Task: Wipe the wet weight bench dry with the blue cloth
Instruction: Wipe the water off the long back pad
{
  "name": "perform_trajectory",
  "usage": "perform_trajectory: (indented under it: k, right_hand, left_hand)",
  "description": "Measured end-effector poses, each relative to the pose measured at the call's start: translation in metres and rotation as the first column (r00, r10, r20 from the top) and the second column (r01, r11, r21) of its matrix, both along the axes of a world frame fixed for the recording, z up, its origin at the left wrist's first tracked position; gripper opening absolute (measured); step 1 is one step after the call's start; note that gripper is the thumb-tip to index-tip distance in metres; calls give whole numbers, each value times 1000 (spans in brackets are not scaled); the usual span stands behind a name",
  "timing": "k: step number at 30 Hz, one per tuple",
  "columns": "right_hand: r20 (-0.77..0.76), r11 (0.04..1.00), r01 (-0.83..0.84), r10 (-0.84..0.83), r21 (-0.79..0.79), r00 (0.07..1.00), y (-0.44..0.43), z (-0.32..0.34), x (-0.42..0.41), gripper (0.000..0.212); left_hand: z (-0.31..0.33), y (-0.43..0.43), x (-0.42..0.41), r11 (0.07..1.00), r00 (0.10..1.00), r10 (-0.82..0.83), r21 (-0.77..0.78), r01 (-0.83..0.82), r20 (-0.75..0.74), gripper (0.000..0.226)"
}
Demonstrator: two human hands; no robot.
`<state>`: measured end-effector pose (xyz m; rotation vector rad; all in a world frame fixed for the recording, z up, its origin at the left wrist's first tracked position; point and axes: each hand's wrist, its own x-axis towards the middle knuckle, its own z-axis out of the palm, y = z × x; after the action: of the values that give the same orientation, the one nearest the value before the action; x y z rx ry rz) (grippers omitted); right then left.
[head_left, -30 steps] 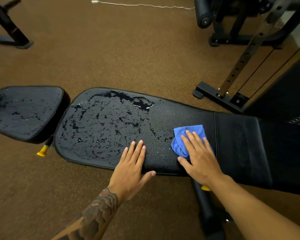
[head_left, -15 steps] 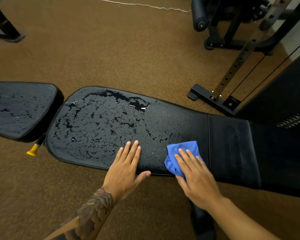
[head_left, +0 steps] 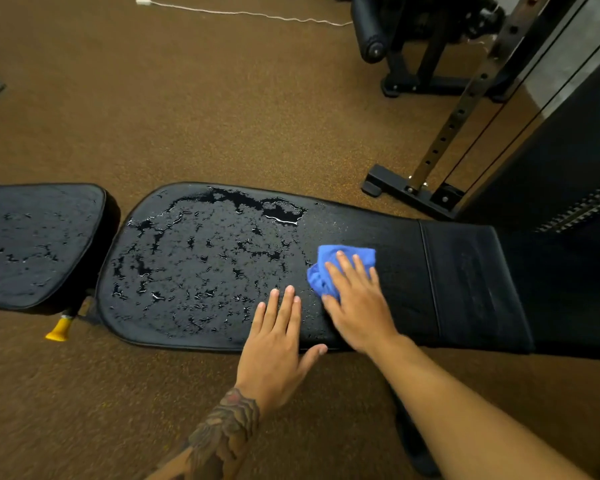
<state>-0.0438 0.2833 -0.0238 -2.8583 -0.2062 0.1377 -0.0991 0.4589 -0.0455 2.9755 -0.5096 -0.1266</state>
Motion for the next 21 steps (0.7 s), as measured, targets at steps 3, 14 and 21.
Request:
perform_trajectory:
  k: [3, 14, 21]
  right_hand:
    - [-14, 991, -134, 134, 14, 991, -11, 1, -57, 61]
    - [23, 957, 290, -291, 17, 957, -49, -6, 14, 56]
    - [13, 996, -75, 75, 58, 997, 0, -5, -12, 60]
  left_hand:
    - [-2, 1, -1, 1000, 1000, -9, -20, 9, 9, 87]
    - [-3, 1, -2, 1000, 1000, -8, -11, 9, 24, 86]
    - [-7, 1, -1, 1000, 1000, -7, -13, 7, 21, 86]
